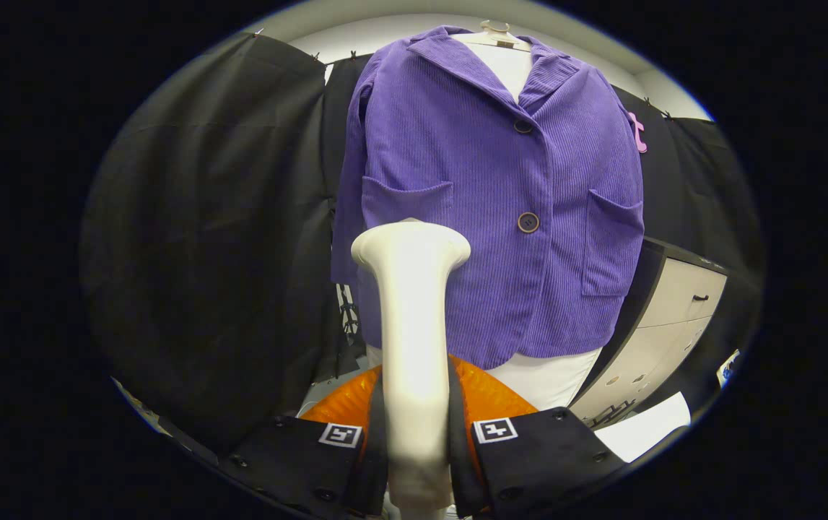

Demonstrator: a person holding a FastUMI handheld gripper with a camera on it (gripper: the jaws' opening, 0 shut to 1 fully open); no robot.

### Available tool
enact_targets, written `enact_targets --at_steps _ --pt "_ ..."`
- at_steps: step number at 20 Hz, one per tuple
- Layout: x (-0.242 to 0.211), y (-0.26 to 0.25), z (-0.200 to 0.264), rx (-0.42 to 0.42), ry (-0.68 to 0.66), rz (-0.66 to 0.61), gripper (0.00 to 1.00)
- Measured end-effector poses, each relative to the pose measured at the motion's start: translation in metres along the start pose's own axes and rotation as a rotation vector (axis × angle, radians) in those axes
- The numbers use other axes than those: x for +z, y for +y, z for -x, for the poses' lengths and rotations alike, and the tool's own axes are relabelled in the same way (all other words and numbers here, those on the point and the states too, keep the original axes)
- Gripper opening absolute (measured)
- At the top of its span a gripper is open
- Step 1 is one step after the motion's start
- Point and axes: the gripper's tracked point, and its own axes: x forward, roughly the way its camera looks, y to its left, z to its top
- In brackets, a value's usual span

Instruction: Iron the clothes twice with a garment steamer, once on the left side and once on the right side.

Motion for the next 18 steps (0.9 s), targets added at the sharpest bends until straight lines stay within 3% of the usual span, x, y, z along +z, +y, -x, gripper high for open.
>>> enact_targets --at_steps 12,18 --pt "-0.021 0.001 0.009 0.003 0.056 0.004 0.43" --pt "0.027 -0.002 0.048 0.036 -0.057 0.004 0.43"
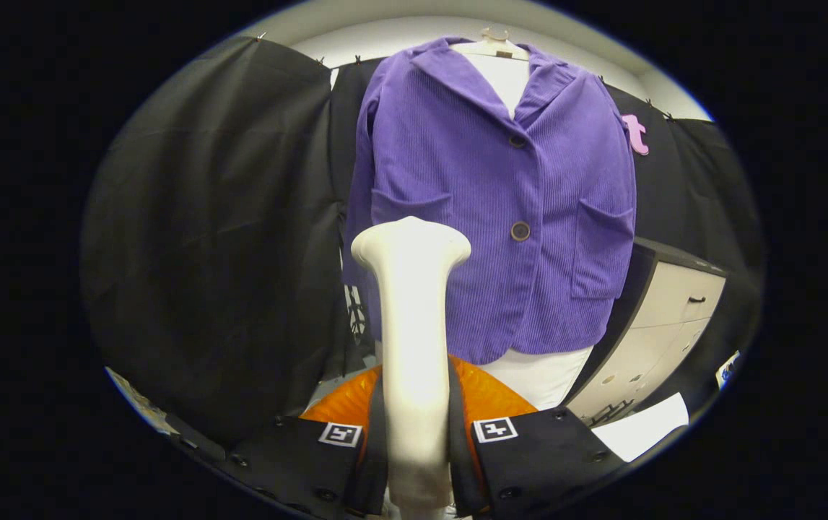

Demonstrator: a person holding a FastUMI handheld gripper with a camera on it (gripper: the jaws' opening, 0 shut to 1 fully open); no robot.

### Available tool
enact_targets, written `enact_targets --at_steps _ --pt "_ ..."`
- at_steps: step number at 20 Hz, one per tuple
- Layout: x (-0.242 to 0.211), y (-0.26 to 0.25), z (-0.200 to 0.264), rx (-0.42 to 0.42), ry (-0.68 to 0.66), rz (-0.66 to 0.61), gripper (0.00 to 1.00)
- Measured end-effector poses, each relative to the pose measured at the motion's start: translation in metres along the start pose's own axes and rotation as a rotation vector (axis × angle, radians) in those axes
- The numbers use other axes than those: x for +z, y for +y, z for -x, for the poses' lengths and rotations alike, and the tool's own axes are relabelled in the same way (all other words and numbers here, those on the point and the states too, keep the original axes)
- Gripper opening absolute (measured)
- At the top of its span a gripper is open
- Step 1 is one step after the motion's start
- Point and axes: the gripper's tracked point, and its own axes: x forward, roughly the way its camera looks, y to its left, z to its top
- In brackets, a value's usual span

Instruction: Iron the clothes twice with a garment steamer, once on the left side and once on the right side.

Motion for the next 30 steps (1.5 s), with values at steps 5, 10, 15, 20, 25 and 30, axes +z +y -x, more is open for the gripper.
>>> enact_targets --at_steps 5,10,15,20,25,30 --pt "0.070 -0.022 0.041 0.039 -0.137 -0.031 0.43" --pt "0.126 -0.066 0.098 0.035 -0.247 -0.017 0.42" --pt "0.142 -0.120 0.154 -0.002 -0.308 -0.028 0.43" --pt "0.139 -0.169 0.202 -0.027 -0.329 -0.066 0.42" --pt "0.127 -0.214 0.241 -0.068 -0.344 -0.064 0.42" --pt "0.105 -0.236 0.264 -0.087 -0.321 -0.066 0.42"
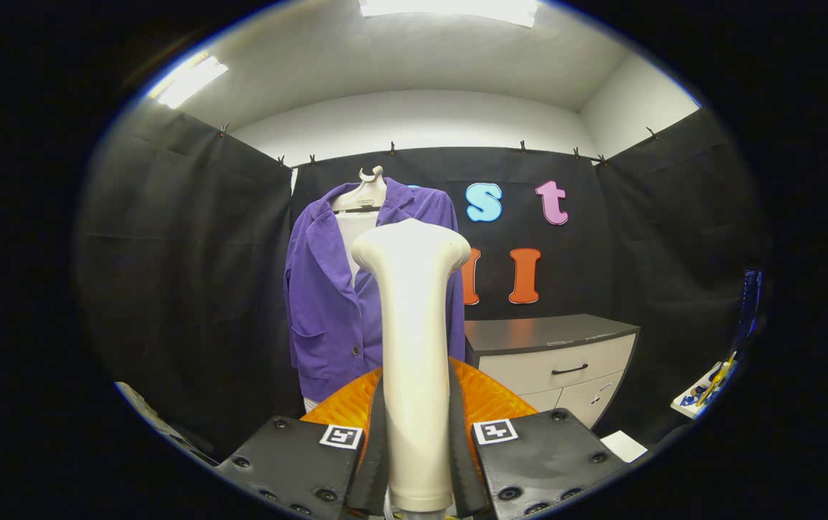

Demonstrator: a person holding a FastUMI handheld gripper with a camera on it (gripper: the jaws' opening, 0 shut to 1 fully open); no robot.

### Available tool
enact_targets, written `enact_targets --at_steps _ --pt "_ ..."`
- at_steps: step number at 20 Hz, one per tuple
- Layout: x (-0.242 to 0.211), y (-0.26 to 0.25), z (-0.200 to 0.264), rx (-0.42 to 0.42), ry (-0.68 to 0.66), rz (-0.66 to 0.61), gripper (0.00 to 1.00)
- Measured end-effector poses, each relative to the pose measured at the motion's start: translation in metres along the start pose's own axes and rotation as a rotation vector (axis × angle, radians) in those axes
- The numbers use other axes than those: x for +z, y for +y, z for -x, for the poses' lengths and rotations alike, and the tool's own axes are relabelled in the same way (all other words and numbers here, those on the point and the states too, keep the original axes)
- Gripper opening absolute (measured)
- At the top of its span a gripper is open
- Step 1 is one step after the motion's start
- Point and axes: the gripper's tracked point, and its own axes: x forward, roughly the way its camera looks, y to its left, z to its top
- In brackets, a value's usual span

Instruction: Iron the clothes twice with a garment steamer, once on the left side and once on the right side.

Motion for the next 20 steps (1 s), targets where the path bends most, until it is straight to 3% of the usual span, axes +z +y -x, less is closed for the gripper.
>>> enact_targets --at_steps 20 --pt "-0.004 -0.041 0.010 -0.046 0.003 -0.044 0.42"
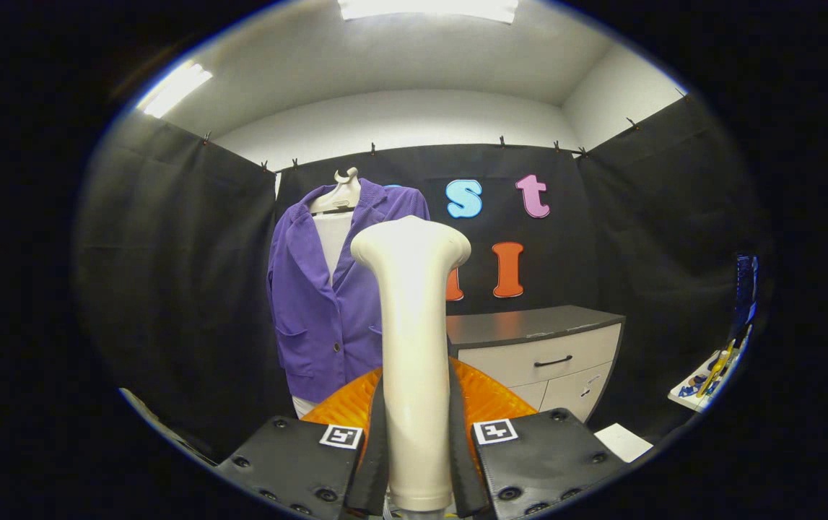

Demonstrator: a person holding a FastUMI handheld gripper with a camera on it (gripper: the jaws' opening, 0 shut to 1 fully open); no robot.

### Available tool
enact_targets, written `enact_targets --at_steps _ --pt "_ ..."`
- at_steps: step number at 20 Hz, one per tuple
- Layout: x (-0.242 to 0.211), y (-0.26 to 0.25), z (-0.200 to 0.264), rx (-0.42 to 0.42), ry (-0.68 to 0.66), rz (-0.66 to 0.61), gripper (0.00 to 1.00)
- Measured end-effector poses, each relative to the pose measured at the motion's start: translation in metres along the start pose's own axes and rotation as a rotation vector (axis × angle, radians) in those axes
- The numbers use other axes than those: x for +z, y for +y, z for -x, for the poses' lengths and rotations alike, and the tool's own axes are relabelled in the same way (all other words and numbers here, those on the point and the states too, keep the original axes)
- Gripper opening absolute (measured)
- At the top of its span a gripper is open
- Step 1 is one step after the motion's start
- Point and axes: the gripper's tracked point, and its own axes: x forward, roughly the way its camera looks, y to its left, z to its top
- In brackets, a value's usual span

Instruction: Iron the clothes twice with a garment steamer, once on the left side and once on the right side.

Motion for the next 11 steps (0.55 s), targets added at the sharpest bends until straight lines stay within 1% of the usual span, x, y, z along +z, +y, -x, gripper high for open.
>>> enact_targets --at_steps 11 --pt "-0.0087 -0.0086 -0.0091 -0.010 0.025 0.004 0.42"
